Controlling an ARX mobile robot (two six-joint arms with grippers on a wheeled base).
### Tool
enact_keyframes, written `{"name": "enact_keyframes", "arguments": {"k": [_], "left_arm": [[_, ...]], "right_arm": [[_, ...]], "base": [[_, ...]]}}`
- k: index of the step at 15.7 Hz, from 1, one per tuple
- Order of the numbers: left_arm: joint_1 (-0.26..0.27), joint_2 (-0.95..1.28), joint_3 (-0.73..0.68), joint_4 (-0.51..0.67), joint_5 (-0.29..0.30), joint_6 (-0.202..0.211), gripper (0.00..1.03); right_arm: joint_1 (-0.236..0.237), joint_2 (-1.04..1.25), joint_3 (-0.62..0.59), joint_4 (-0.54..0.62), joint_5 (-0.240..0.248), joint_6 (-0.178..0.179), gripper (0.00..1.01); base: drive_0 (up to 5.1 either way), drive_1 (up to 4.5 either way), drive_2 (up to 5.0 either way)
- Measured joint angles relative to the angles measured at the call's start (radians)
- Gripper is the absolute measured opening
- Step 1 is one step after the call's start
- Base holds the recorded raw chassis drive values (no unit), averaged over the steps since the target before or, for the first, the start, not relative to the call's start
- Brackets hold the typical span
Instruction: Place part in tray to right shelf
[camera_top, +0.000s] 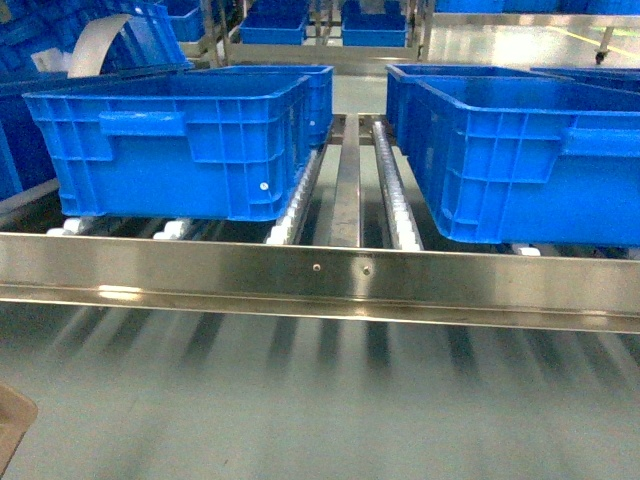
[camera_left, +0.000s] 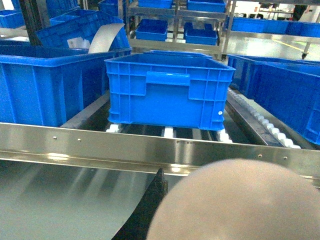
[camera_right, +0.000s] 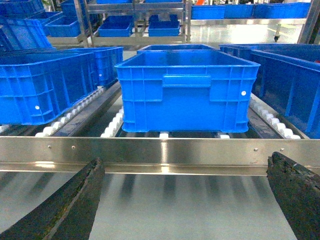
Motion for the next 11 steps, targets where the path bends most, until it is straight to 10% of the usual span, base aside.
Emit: {"name": "enact_keyframes", "arguments": {"k": [11], "left_arm": [[0.0, 0.0, 0.0, 0.0, 0.0, 0.0, 0.12]], "right_arm": [[0.0, 0.0, 0.0, 0.0, 0.0, 0.0, 0.98]], "base": [[0.0, 0.0, 0.0]]}}
